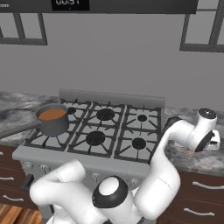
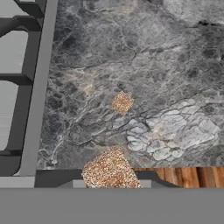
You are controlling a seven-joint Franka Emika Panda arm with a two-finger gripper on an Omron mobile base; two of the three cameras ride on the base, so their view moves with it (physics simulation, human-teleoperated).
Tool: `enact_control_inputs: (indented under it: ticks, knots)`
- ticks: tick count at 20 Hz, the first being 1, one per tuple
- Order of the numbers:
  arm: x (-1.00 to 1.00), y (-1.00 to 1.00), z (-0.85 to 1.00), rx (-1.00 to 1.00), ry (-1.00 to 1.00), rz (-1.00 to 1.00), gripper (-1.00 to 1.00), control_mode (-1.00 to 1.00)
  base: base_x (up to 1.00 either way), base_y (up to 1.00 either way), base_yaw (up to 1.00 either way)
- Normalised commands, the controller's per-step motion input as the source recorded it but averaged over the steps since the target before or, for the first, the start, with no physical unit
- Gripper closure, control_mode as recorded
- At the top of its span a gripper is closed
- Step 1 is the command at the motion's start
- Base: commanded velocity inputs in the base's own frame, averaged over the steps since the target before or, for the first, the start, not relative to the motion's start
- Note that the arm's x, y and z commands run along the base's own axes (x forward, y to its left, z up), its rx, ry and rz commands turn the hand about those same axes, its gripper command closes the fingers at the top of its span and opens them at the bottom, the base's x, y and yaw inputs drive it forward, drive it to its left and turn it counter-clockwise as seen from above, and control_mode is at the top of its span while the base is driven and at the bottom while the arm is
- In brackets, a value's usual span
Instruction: Pick up the sugar cube(s) and place them in the saucepan with hot chocolate.
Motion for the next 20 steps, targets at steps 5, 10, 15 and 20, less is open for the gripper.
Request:
enact_control_inputs:
  ticks: [5, 10, 15, 20]
  knots:
    - [-0.42, 0.99, 0.81, 0.0, -0.17, 0.0, 1.0, -1.0, 0.0, 0.0, 0.0]
    - [-0.44, 1.0, 0.78, -0.01, -0.13, 0.0, 1.0, -1.0, 0.0, 0.0, 0.0]
    - [-0.58, 1.0, 0.68, -0.02, -0.09, 0.01, 1.0, -1.0, 0.0, 0.0, 0.0]
    - [-0.54, 1.0, 0.53, -0.03, -0.06, 0.01, 1.0, -1.0, 0.0, 0.0, 0.0]
